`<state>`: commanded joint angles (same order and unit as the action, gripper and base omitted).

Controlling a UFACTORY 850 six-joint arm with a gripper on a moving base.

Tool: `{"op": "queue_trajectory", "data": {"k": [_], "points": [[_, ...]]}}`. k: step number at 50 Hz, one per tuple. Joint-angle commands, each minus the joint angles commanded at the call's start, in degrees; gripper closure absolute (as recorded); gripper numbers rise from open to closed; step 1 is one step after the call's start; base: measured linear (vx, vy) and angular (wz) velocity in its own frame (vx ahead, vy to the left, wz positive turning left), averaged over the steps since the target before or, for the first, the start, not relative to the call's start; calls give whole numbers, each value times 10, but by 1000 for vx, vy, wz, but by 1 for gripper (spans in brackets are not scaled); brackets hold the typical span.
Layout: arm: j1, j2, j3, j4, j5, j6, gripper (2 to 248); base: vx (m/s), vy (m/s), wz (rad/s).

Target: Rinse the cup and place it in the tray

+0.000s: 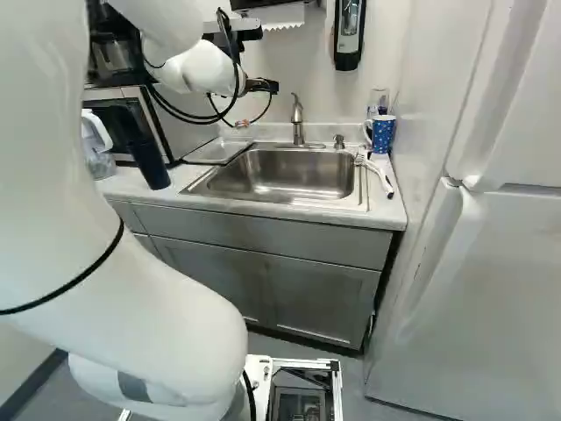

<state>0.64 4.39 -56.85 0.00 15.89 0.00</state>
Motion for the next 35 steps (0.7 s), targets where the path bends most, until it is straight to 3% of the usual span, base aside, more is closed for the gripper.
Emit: {"op": "queue_trajectory", "data": {"k": [35], "points": [[-20,-77,-76,0,-23,0,3,0,0,0]]}}
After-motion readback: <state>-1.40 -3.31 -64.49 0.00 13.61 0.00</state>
